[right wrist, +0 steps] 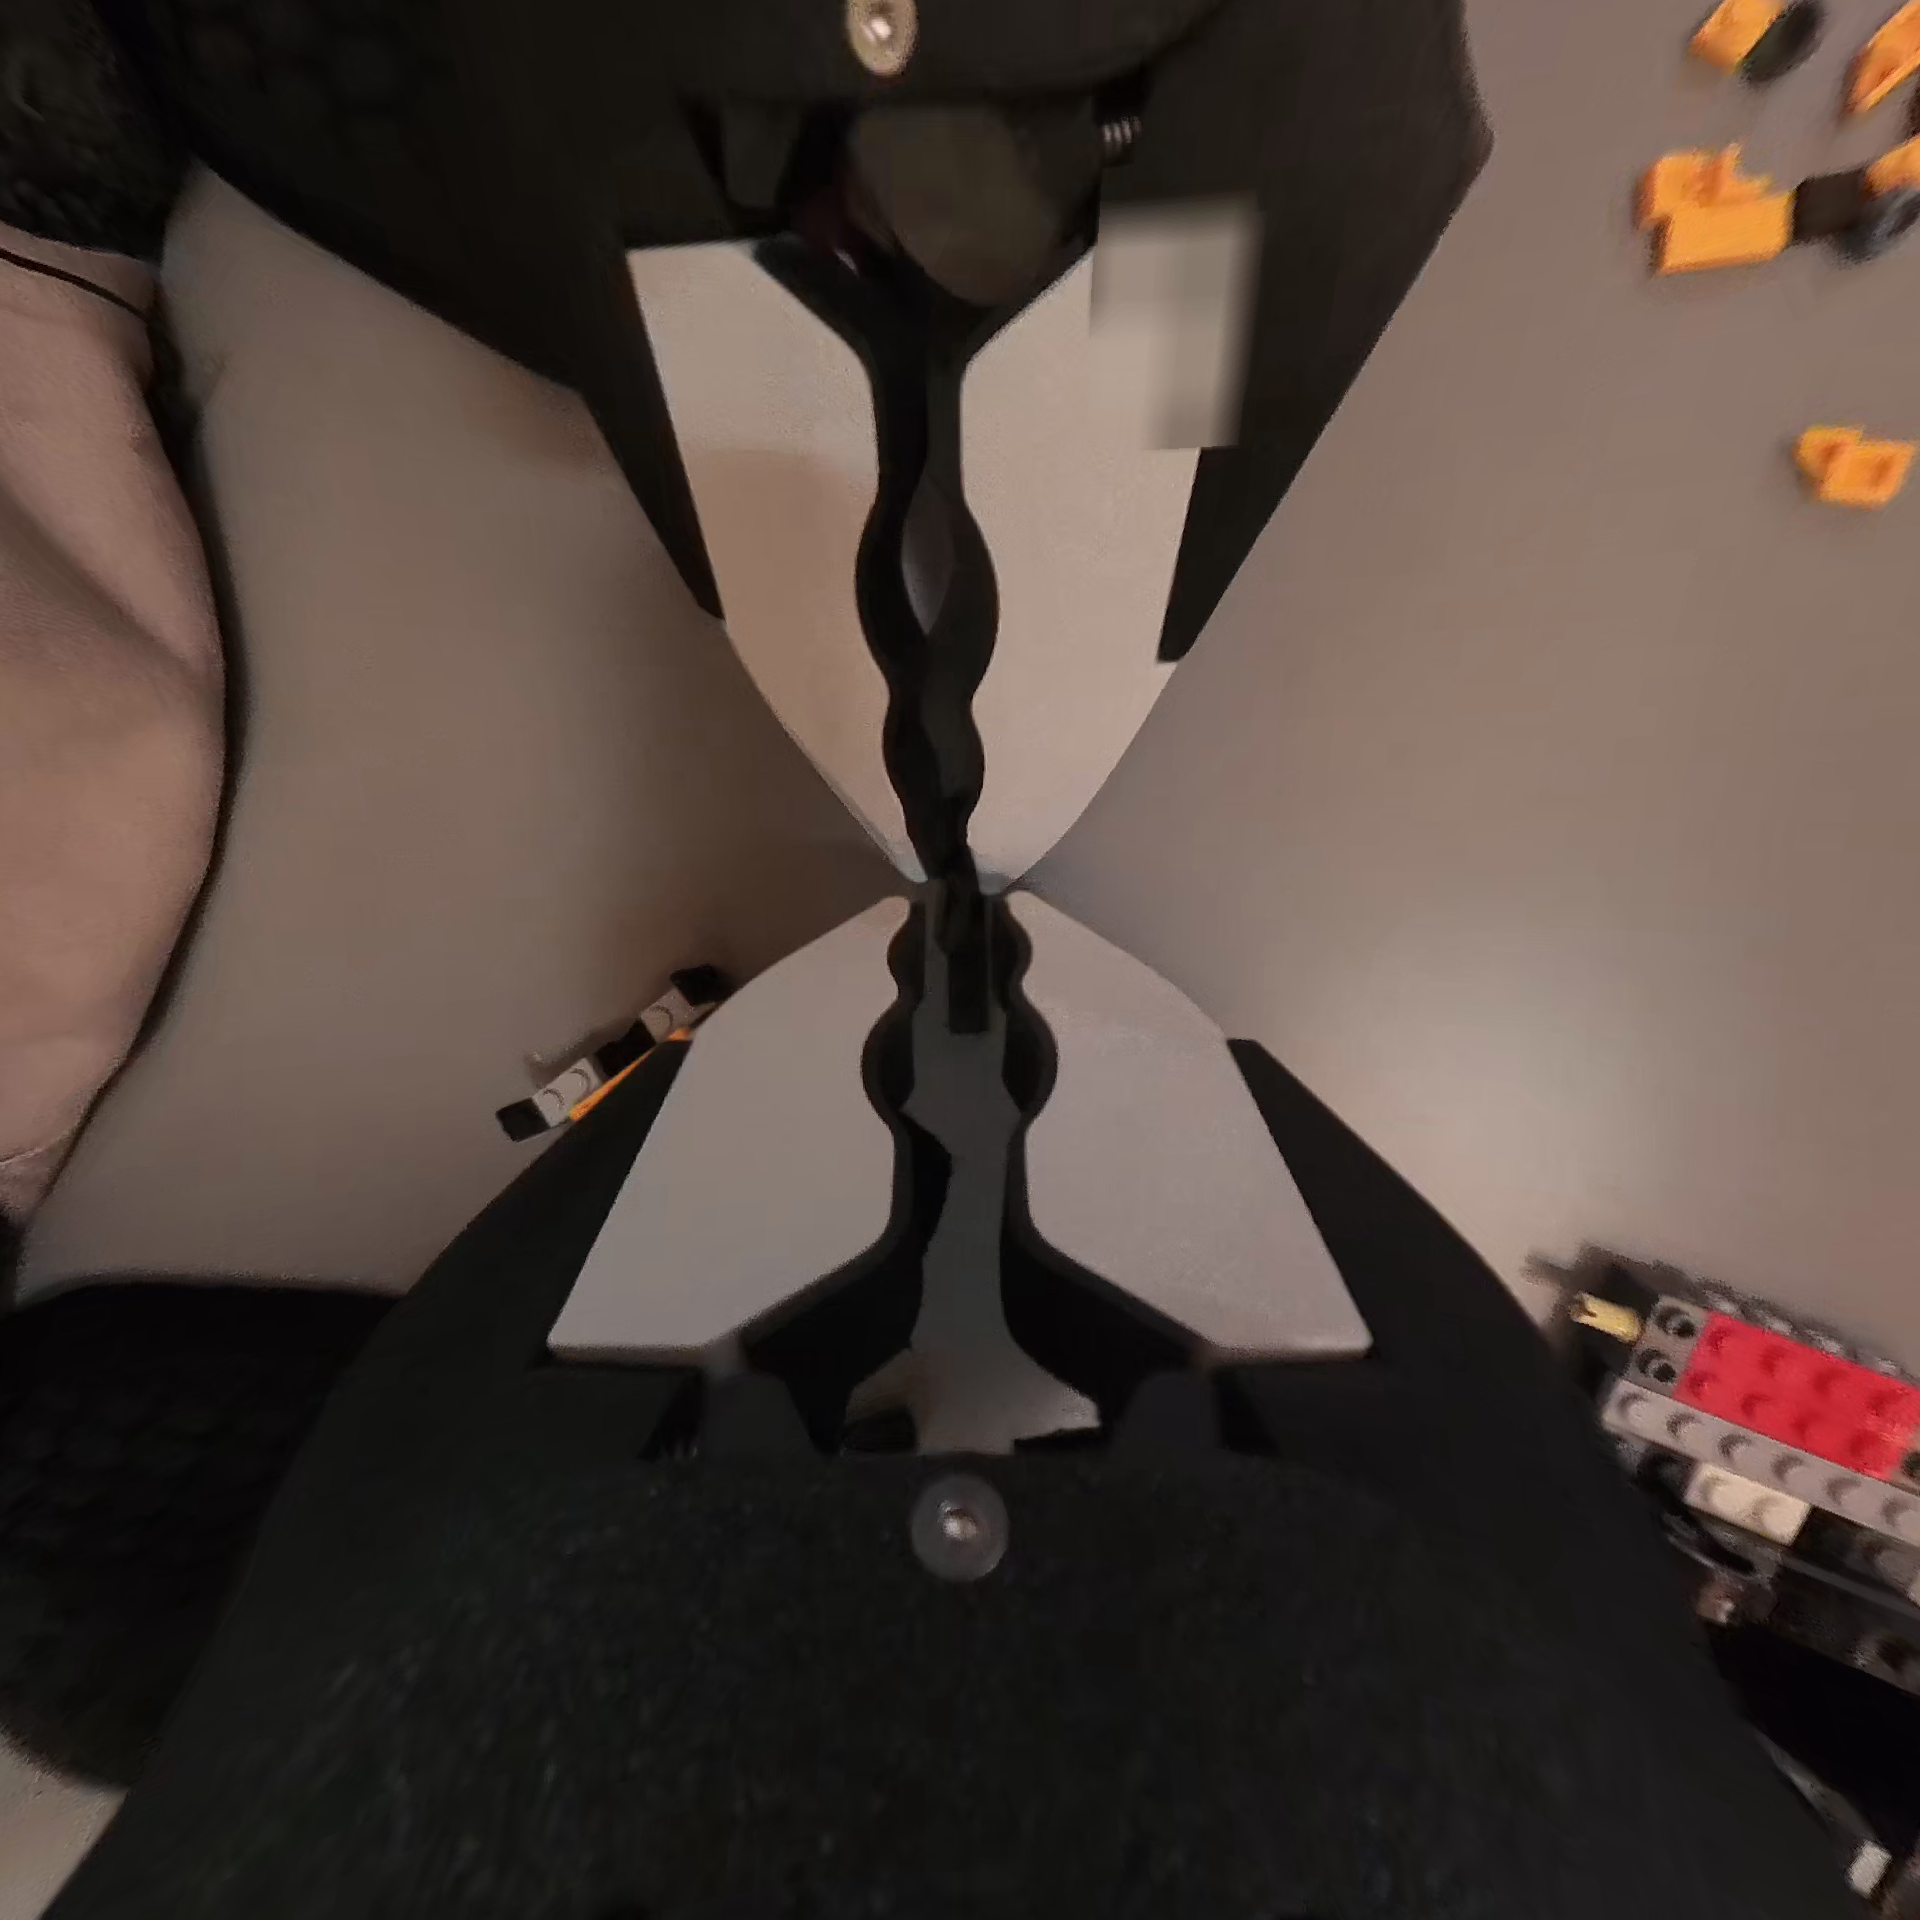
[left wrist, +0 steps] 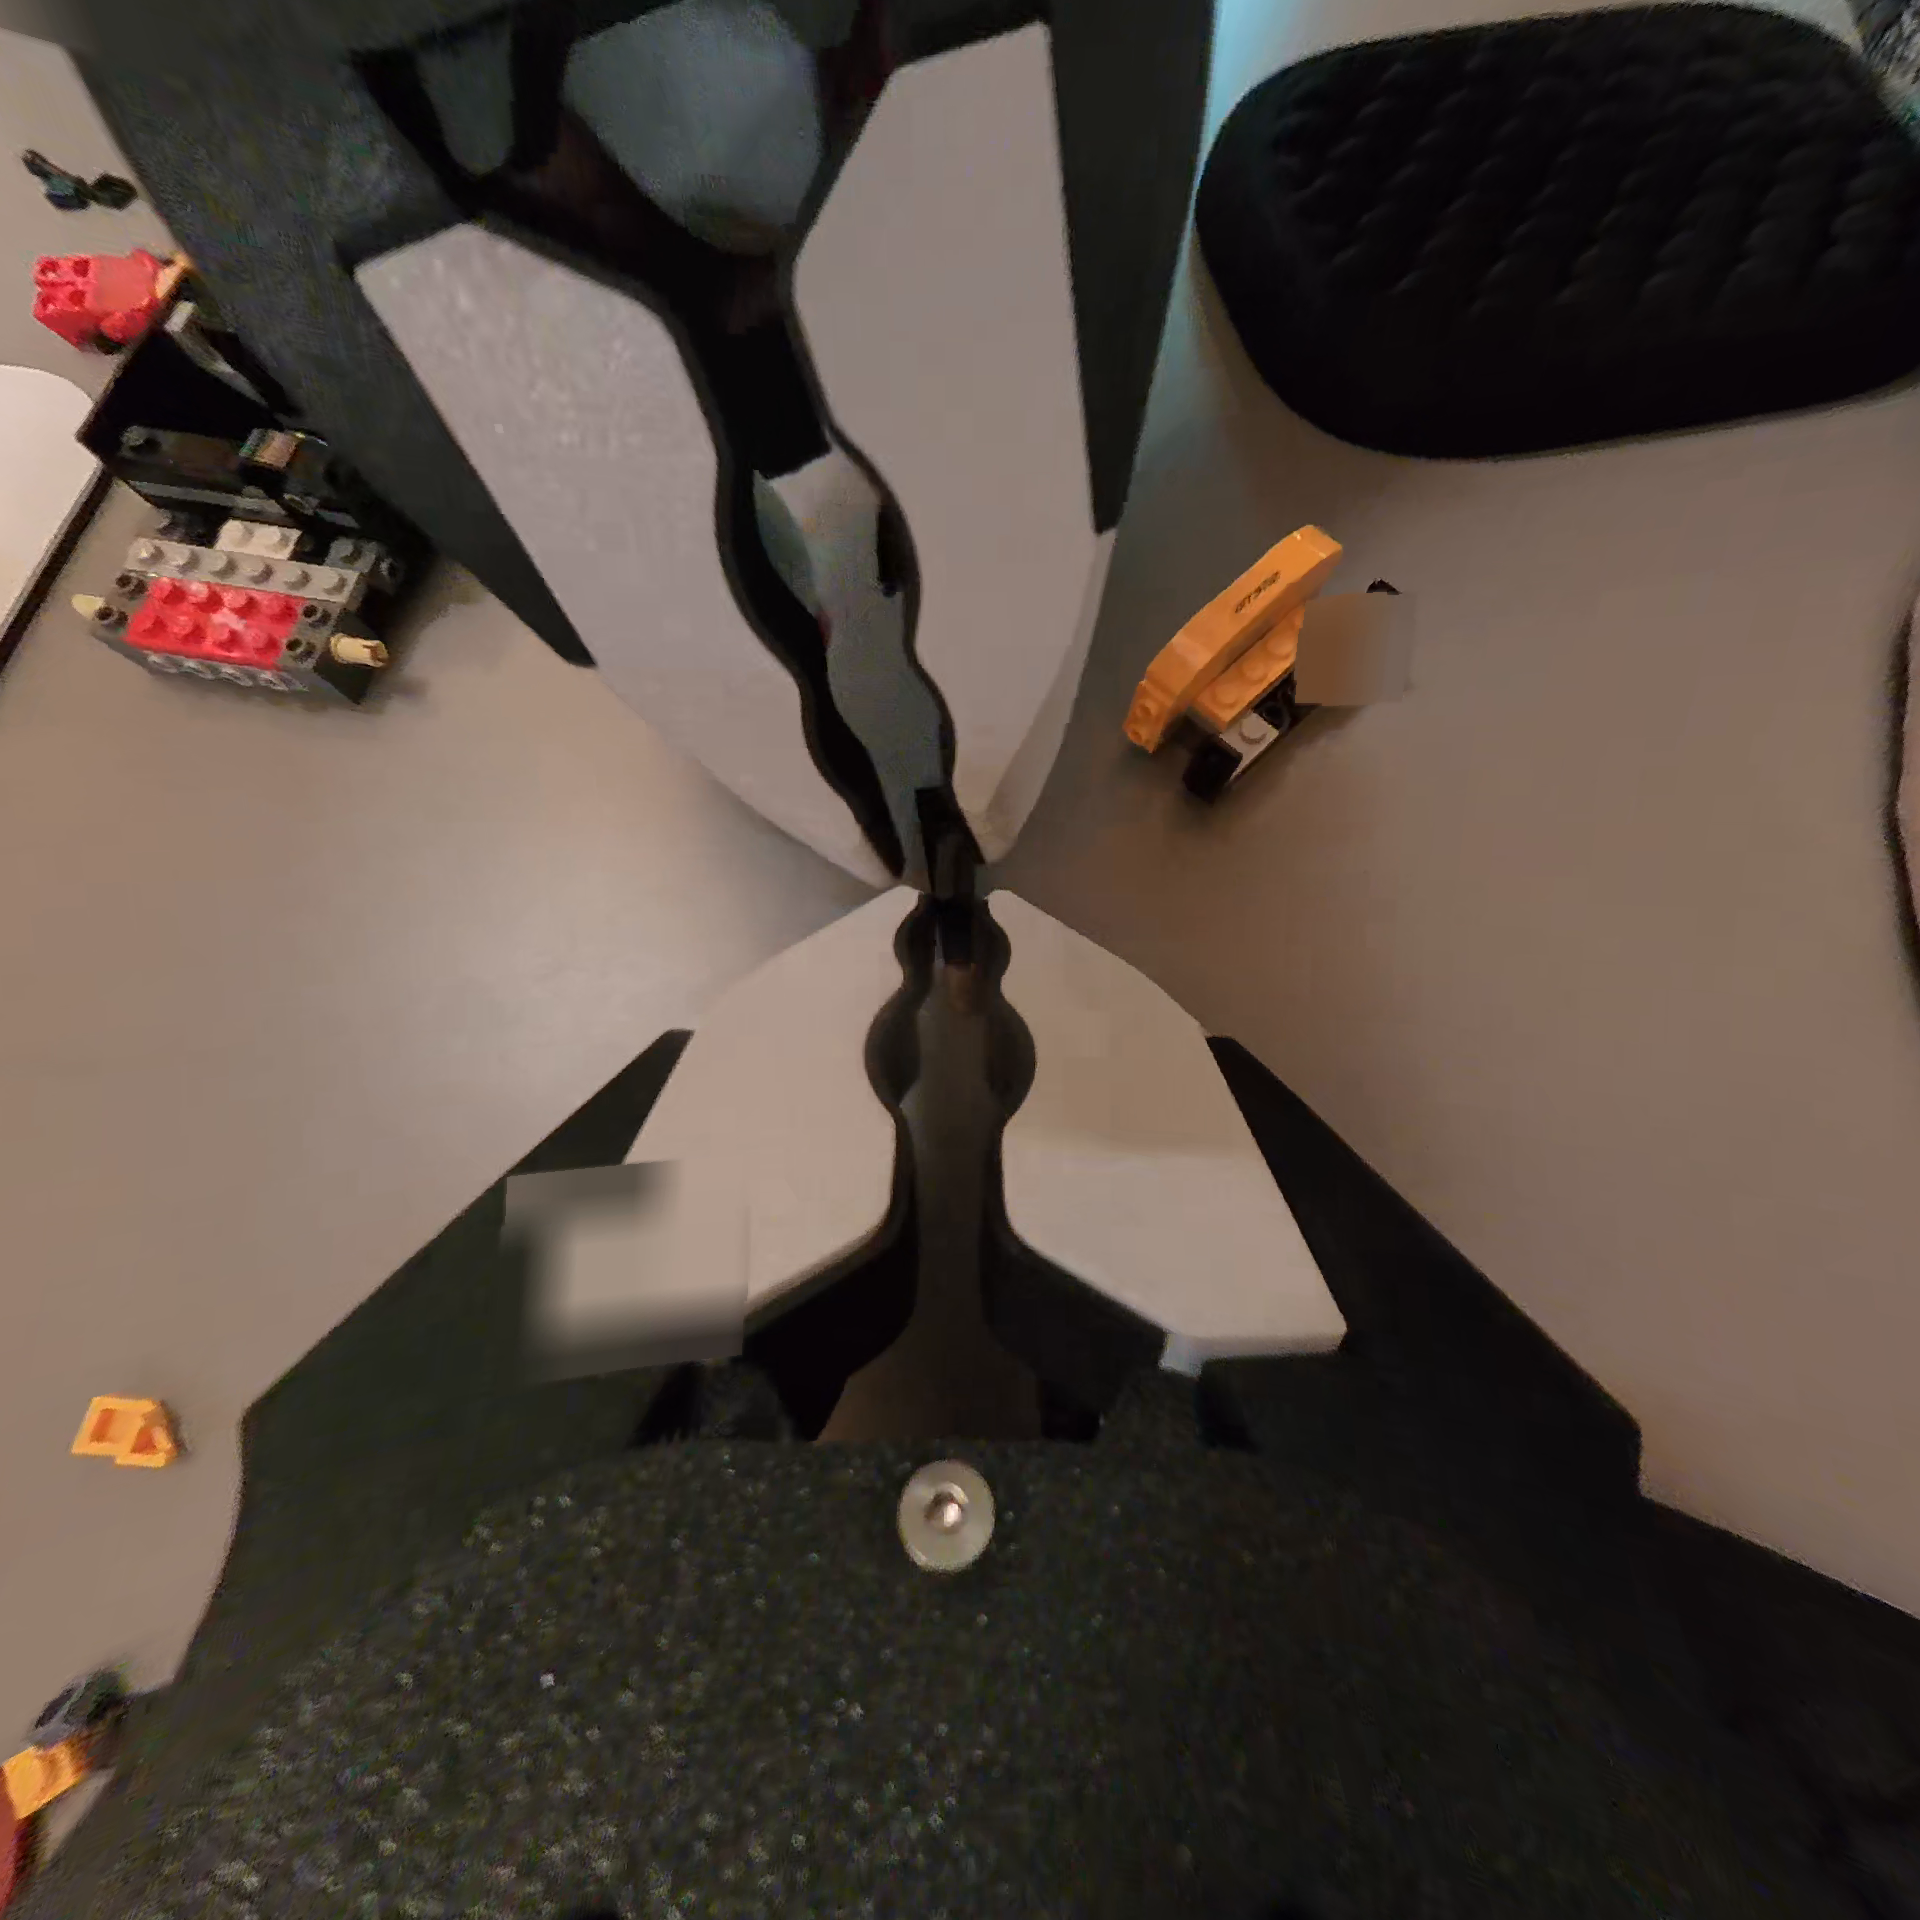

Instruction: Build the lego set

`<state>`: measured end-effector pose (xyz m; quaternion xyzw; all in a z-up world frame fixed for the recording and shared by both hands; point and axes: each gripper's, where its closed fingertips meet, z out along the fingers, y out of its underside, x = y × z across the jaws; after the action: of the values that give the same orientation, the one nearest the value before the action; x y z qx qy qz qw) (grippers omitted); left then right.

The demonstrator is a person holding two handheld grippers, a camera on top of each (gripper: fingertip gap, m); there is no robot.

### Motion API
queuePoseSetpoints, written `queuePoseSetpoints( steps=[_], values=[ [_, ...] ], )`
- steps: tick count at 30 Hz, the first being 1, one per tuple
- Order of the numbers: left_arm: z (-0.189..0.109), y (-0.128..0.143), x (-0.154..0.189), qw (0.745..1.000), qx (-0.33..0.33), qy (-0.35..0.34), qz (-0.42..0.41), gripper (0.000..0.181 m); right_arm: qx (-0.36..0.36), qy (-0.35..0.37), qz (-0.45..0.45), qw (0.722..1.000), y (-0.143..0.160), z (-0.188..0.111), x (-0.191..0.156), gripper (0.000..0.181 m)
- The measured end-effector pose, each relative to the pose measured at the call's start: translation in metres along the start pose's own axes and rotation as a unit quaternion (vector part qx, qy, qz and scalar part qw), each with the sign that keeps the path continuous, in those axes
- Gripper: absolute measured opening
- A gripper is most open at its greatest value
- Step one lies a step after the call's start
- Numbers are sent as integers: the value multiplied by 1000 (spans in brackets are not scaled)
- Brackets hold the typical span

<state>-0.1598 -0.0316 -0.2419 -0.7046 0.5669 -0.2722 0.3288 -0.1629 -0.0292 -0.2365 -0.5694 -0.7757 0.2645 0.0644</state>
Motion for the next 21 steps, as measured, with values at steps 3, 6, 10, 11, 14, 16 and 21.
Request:
queuePoseSetpoints(
  steps=[3,6,10,11,14,16,21],
  values=[
    [-1,-2,-2,1000,6,-3,-9,6,23,40,-29,999,-3,-2,2,16],
    [-2,-3,-2,1000,11,-1,-18,6,27,54,-34,998,-1,0,2,8],
    [-1,-1,-2,1000,6,-1,-23,6,23,58,-32,998,0,3,2,3],
    [-1,0,-2,1000,5,-1,-24,6,20,55,-30,998,0,4,2,3],
    [-1,1,-3,999,5,-2,-31,6,12,48,-20,999,0,5,4,2],
    [-2,1,-3,999,5,-2,-33,6,6,41,-17,999,0,5,4,2],
    [-6,8,-2,999,-10,-2,-34,19,-23,23,-19,999,4,8,2,2]
  ],
)
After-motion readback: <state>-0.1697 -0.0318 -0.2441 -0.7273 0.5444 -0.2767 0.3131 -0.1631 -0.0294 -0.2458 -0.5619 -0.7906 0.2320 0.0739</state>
